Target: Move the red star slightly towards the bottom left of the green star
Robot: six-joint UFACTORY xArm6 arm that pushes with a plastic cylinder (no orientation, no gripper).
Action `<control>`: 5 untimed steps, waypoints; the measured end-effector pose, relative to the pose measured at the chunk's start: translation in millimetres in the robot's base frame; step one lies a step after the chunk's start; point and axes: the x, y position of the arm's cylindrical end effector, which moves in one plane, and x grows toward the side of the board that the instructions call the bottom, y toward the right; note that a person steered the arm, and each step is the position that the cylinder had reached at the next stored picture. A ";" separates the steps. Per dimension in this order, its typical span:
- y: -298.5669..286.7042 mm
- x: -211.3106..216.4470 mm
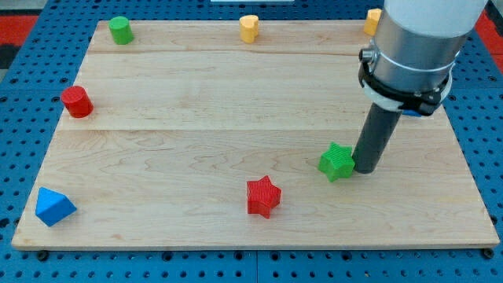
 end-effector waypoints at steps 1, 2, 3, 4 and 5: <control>-2.2 9.2; -1.5 60.2; -15.2 100.8; -101.4 101.8; -168.0 101.8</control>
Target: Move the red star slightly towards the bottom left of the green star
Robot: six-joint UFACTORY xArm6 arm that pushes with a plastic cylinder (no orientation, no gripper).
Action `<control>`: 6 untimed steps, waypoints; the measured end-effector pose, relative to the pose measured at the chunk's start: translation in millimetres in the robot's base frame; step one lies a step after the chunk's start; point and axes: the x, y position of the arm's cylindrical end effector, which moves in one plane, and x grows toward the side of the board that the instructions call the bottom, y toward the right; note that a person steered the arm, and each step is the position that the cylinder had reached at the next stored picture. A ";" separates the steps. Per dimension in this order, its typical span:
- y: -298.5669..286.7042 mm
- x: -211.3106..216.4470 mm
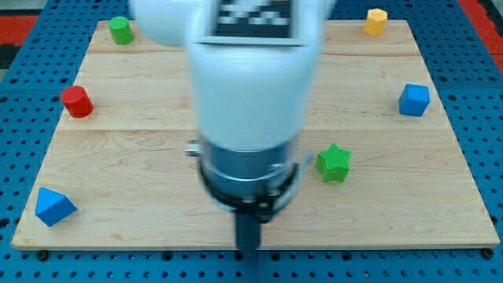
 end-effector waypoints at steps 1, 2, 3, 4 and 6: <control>-9.4 -17.4; 5.5 -47.0; 29.2 -63.2; 30.7 -64.2; 51.6 -49.4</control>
